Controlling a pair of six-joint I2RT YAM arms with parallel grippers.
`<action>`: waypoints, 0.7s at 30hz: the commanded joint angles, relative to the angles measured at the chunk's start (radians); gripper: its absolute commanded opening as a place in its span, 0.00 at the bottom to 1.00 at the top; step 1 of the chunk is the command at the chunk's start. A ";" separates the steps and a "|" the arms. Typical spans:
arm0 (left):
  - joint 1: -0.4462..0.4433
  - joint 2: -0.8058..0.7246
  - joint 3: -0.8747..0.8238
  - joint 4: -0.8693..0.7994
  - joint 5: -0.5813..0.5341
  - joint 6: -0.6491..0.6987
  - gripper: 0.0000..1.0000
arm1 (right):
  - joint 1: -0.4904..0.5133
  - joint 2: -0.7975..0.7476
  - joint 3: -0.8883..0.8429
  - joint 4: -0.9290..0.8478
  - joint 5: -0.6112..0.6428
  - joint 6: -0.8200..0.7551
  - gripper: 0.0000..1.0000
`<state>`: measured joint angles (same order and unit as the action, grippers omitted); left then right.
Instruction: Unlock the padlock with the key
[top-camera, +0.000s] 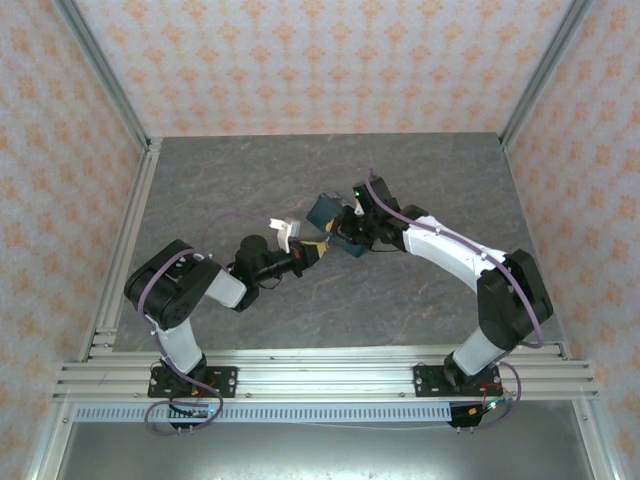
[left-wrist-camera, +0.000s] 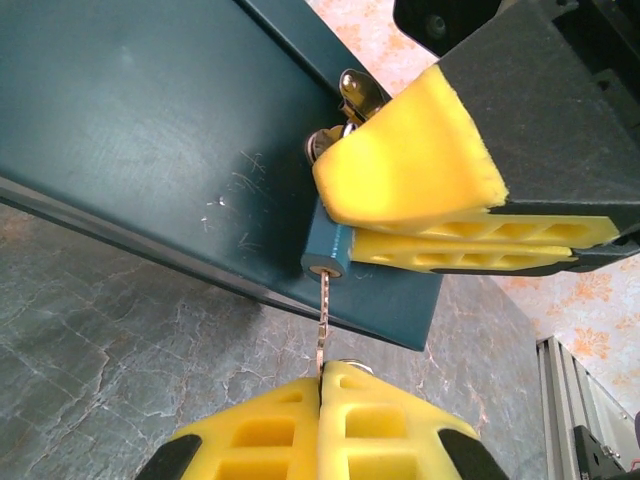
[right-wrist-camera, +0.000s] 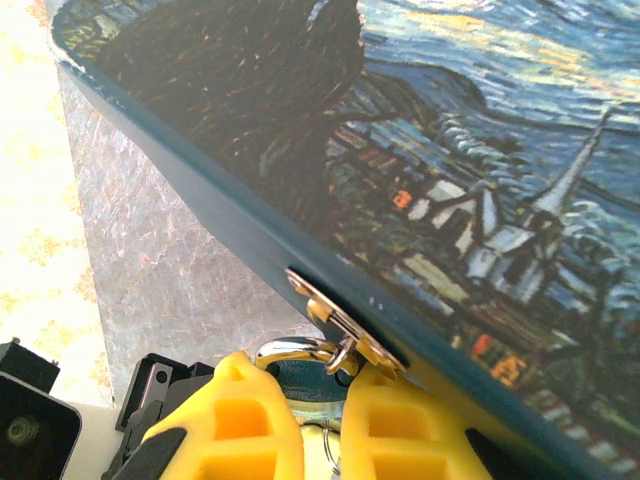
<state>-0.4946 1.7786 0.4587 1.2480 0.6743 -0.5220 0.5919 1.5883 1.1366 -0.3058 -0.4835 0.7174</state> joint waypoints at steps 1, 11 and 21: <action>0.017 0.018 0.040 0.068 0.006 -0.006 0.00 | 0.008 -0.029 -0.012 -0.002 -0.054 -0.028 0.00; 0.033 0.020 0.052 0.064 0.032 -0.047 0.00 | 0.008 -0.027 -0.022 -0.019 -0.056 -0.061 0.00; 0.027 -0.001 0.059 0.054 0.015 -0.052 0.00 | 0.008 -0.014 -0.026 -0.009 -0.060 -0.053 0.00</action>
<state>-0.4751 1.7981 0.4774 1.2480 0.7101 -0.5610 0.5919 1.5883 1.1309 -0.3061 -0.4911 0.6792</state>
